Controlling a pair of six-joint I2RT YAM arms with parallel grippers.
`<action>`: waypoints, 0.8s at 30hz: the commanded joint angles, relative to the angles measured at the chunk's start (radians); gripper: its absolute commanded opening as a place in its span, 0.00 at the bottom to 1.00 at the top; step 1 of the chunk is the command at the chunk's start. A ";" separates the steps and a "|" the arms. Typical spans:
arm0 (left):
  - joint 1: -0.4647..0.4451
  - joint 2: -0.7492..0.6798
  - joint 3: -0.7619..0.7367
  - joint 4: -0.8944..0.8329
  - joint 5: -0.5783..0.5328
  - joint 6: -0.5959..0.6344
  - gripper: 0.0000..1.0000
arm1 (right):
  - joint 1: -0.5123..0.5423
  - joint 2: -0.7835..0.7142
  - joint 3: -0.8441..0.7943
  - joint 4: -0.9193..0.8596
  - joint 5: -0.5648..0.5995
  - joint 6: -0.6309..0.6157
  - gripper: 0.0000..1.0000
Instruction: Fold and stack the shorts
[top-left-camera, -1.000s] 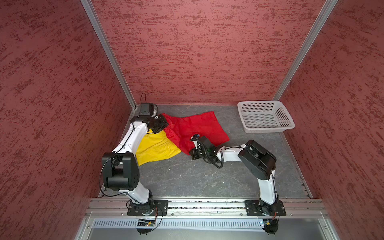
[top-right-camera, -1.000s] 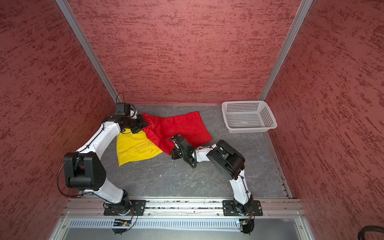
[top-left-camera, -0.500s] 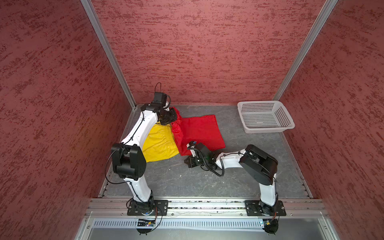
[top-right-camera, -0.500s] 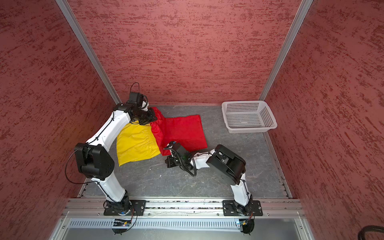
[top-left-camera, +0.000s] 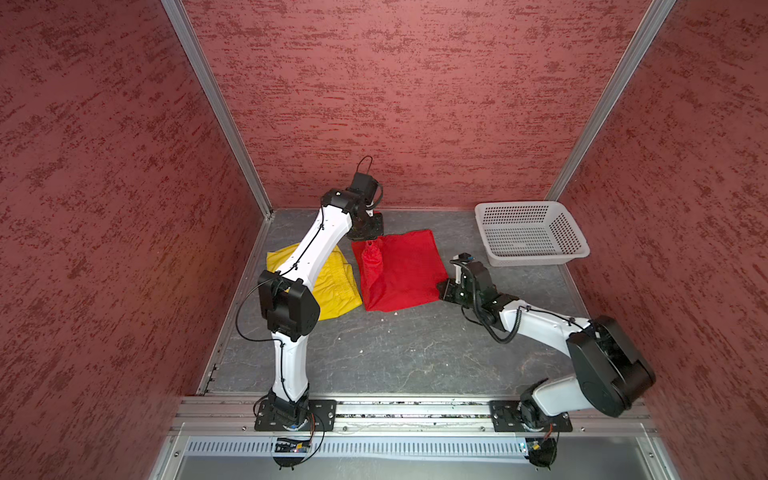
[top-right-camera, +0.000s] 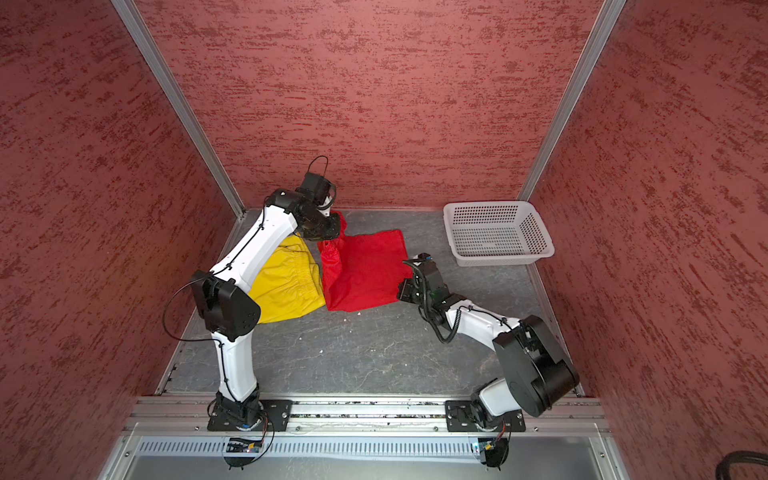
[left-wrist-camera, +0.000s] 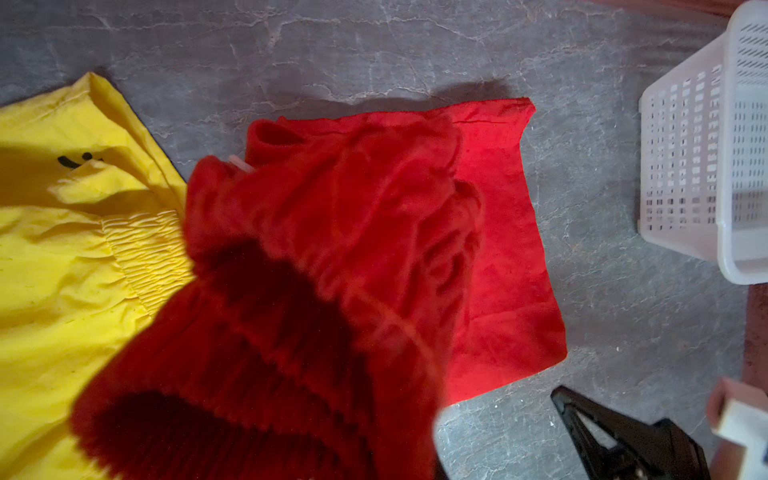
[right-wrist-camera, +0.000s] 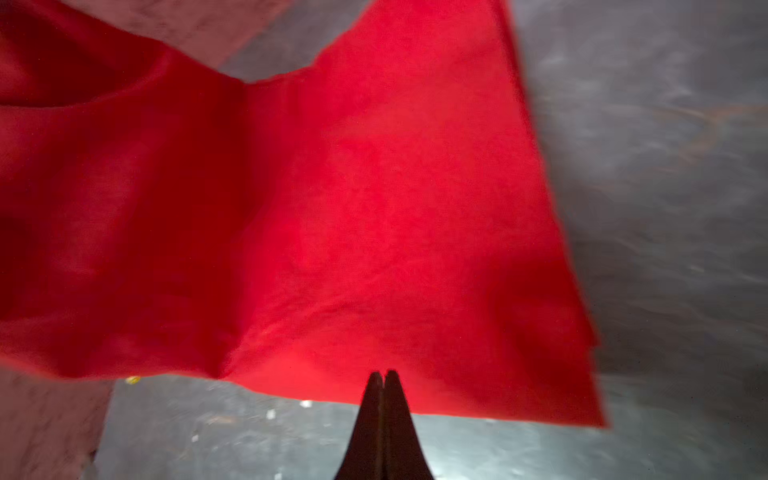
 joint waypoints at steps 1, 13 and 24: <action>-0.020 0.054 0.098 -0.102 -0.057 0.035 0.08 | -0.034 0.043 -0.019 -0.004 -0.005 -0.008 0.03; -0.112 0.222 0.342 -0.214 -0.097 0.022 0.09 | -0.073 0.239 -0.054 0.150 -0.041 0.081 0.00; -0.163 0.354 0.370 -0.121 -0.054 -0.127 0.09 | -0.074 0.228 -0.084 0.173 -0.042 0.085 0.00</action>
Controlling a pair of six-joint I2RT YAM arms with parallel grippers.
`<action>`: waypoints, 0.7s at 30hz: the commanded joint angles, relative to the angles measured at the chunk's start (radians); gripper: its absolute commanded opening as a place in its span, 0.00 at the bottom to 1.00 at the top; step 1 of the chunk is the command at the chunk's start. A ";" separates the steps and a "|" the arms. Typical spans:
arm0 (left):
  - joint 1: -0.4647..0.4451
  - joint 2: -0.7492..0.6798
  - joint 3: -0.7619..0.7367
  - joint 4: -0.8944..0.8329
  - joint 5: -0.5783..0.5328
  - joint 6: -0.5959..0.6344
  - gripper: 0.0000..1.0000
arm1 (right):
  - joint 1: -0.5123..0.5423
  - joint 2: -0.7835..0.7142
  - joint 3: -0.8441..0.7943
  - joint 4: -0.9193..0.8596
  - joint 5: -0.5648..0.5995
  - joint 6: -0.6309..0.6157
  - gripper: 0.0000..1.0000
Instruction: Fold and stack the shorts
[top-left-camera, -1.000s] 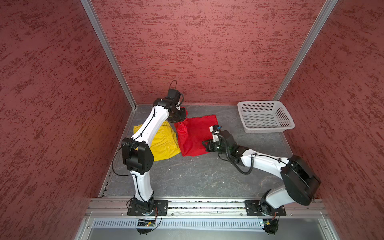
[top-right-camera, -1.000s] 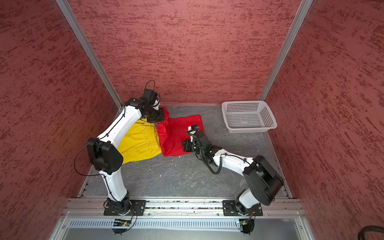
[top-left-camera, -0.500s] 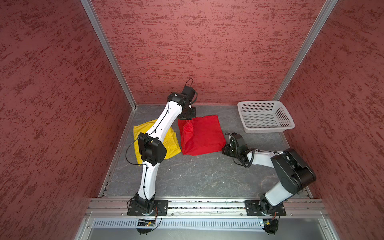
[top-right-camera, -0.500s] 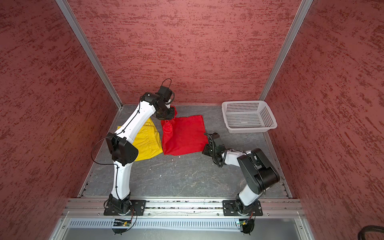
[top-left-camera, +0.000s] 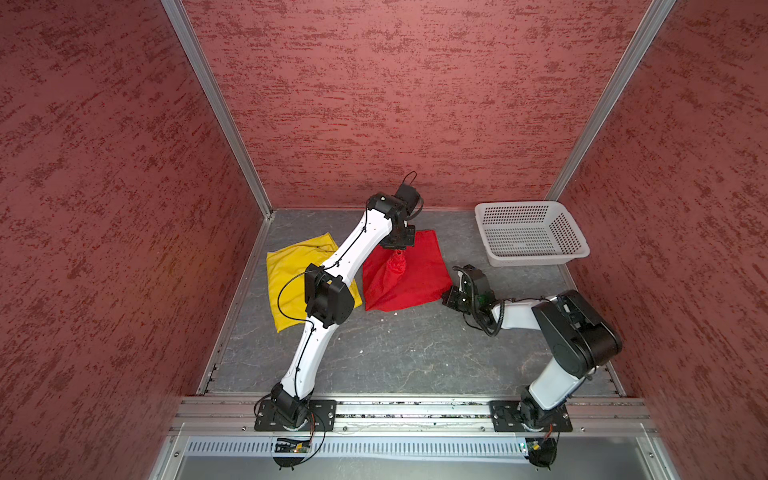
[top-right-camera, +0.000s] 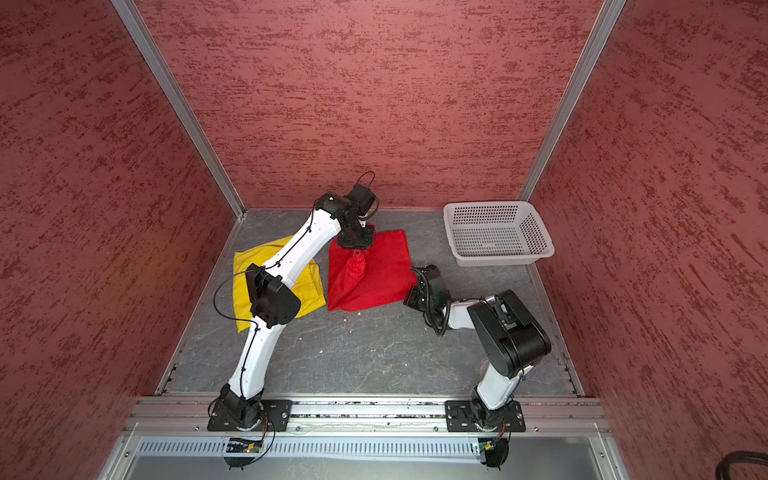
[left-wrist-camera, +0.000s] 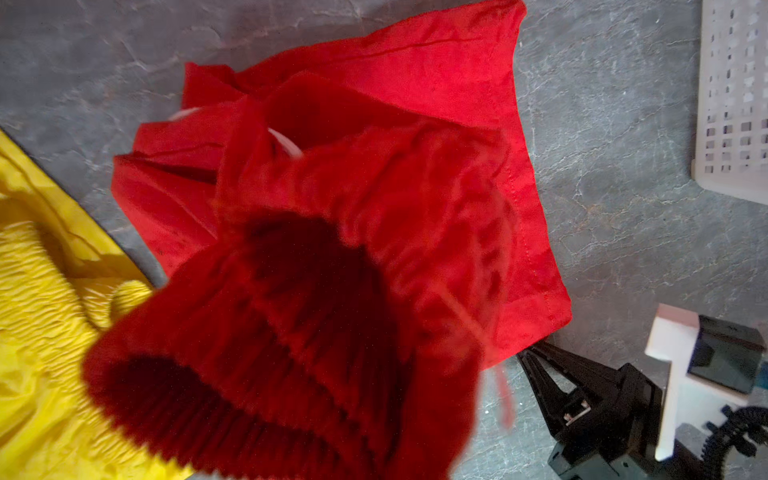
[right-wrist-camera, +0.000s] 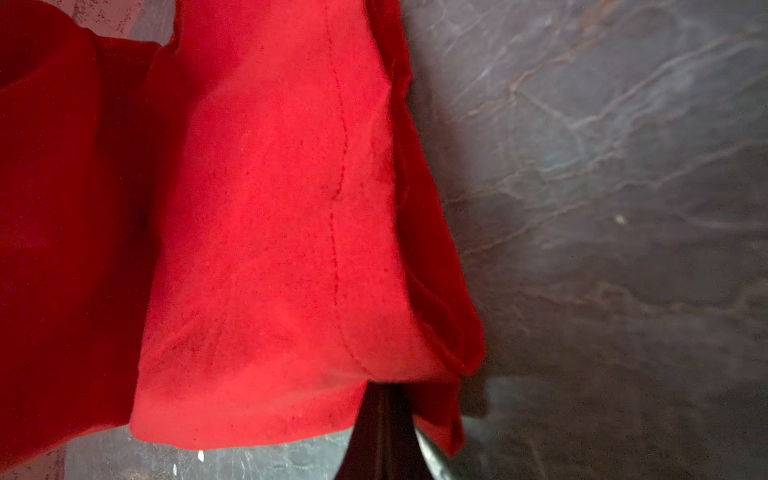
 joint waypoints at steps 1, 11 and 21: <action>0.008 0.038 0.014 0.059 0.023 -0.080 0.09 | -0.004 0.008 -0.036 -0.028 0.001 0.020 0.00; 0.005 0.051 0.006 0.162 0.066 -0.206 0.08 | -0.005 0.054 -0.072 0.045 -0.025 0.055 0.00; -0.020 -0.022 -0.157 0.438 0.229 -0.269 0.53 | -0.004 0.092 -0.089 0.076 -0.018 0.060 0.00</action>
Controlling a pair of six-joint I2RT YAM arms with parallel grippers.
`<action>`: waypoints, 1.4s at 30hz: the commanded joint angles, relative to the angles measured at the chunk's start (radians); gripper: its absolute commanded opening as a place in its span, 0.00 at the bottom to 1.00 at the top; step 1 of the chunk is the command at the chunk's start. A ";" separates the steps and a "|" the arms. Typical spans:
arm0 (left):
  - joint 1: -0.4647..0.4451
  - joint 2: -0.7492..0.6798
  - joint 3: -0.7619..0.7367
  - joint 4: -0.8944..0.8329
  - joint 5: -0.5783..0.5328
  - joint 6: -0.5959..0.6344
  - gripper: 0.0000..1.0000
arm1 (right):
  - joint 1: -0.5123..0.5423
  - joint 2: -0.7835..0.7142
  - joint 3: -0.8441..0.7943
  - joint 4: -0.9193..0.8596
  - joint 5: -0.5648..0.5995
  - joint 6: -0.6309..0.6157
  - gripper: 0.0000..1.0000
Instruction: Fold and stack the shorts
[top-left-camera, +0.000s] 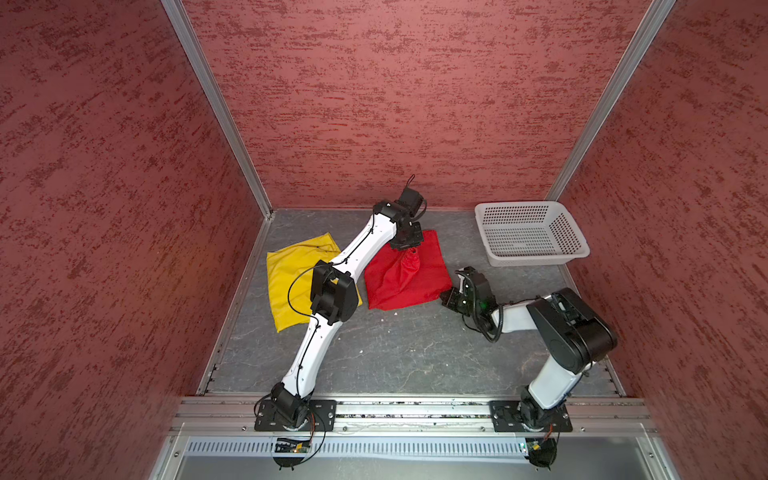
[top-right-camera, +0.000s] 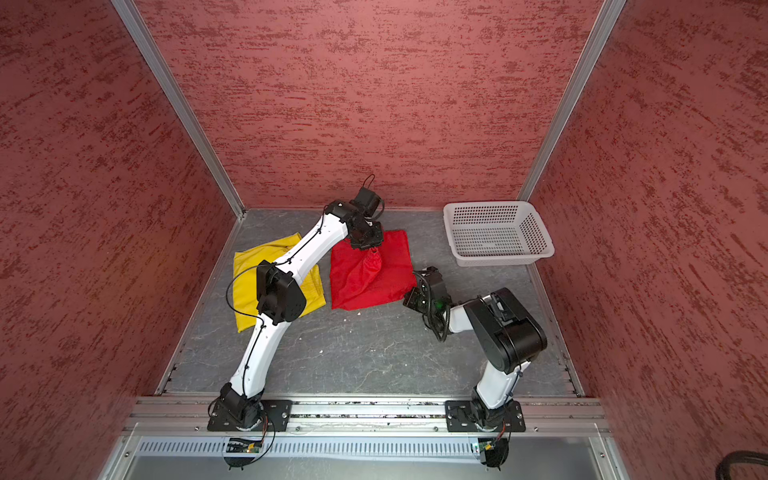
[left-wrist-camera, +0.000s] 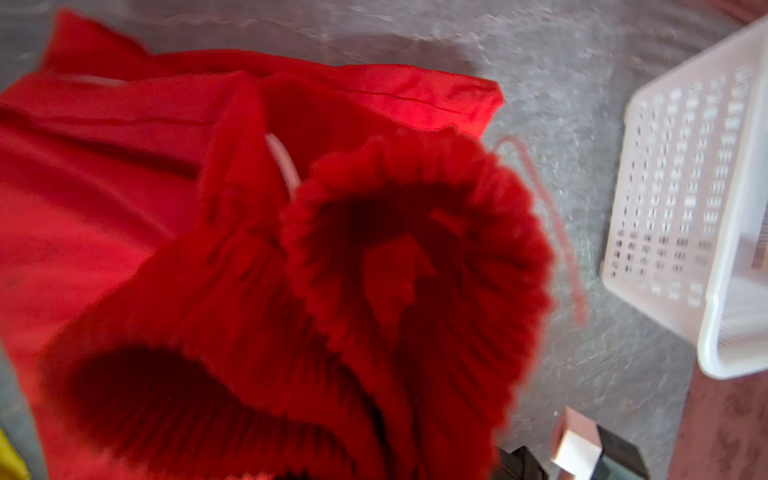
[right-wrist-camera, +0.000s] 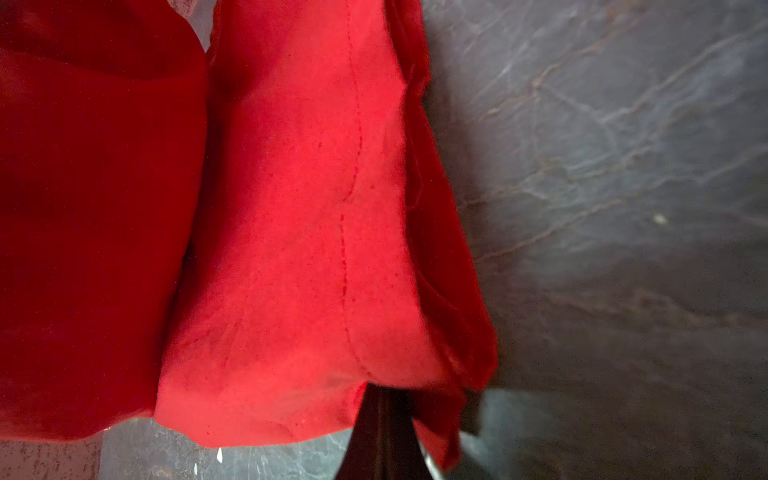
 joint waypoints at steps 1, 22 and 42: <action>-0.020 -0.081 -0.117 0.236 0.150 -0.038 0.71 | -0.003 0.058 -0.037 -0.093 0.008 0.019 0.00; 0.188 -0.558 -0.811 0.406 0.204 0.048 0.60 | -0.004 -0.202 0.027 -0.412 0.141 -0.055 0.06; 0.327 -0.524 -1.138 0.593 0.162 0.095 0.40 | 0.117 -0.224 0.291 -0.676 0.204 -0.131 0.42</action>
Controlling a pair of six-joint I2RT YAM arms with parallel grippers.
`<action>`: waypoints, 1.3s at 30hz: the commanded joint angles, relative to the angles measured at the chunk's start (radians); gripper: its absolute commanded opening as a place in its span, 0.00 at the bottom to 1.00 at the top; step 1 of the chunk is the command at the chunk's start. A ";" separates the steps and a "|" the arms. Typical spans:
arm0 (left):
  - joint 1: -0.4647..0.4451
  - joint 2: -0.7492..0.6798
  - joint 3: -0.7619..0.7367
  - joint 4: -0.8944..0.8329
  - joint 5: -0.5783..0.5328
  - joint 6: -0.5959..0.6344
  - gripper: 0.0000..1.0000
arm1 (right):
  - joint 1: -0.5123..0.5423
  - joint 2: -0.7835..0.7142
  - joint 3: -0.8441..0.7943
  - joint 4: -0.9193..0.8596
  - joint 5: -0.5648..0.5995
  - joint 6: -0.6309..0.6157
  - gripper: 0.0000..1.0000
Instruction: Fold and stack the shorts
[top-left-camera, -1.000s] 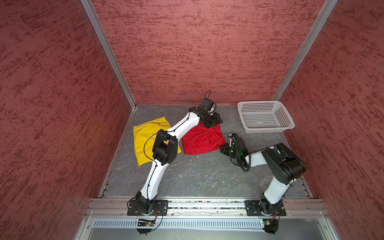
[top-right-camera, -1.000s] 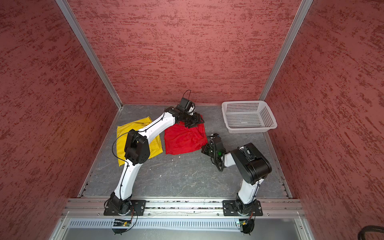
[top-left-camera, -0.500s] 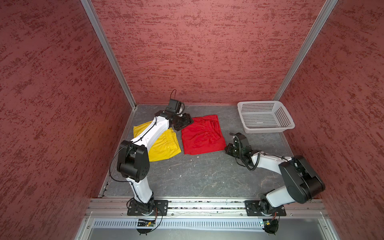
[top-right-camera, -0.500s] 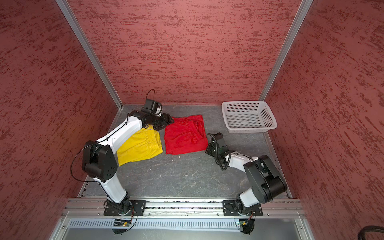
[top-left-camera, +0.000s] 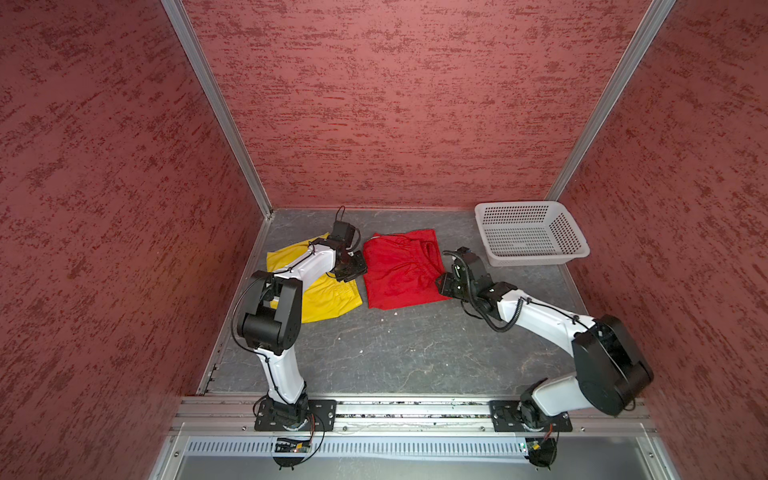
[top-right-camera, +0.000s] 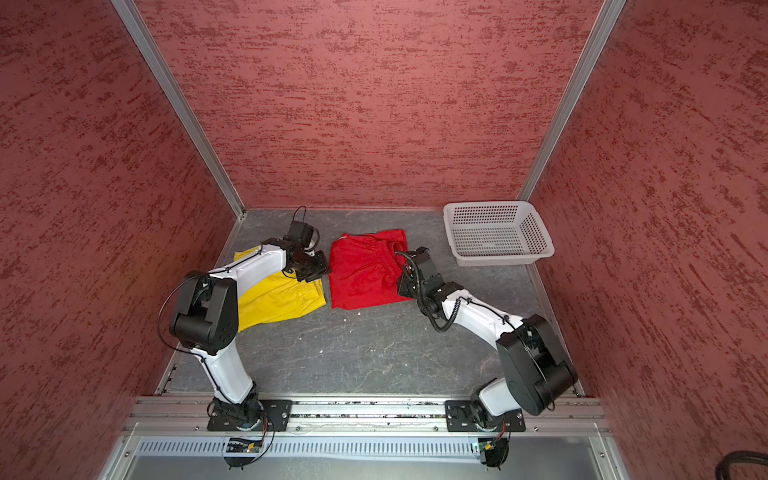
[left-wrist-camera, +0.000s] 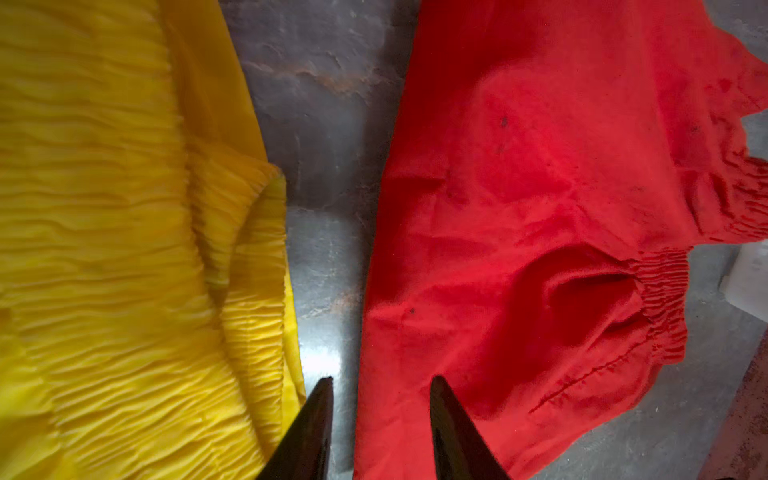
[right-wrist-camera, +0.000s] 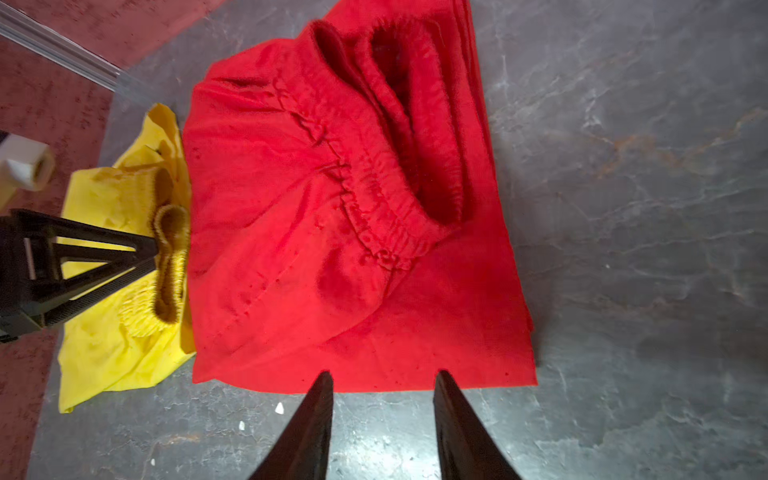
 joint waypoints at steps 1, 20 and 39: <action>0.009 0.035 -0.016 0.088 0.050 0.000 0.40 | 0.002 0.028 0.007 -0.033 -0.002 0.008 0.42; 0.020 0.163 0.139 0.086 0.084 -0.032 0.00 | 0.000 0.123 0.026 -0.008 -0.012 -0.023 0.43; 0.106 0.100 0.428 -0.302 -0.046 0.059 0.00 | -0.011 0.068 -0.096 0.066 -0.019 -0.047 0.43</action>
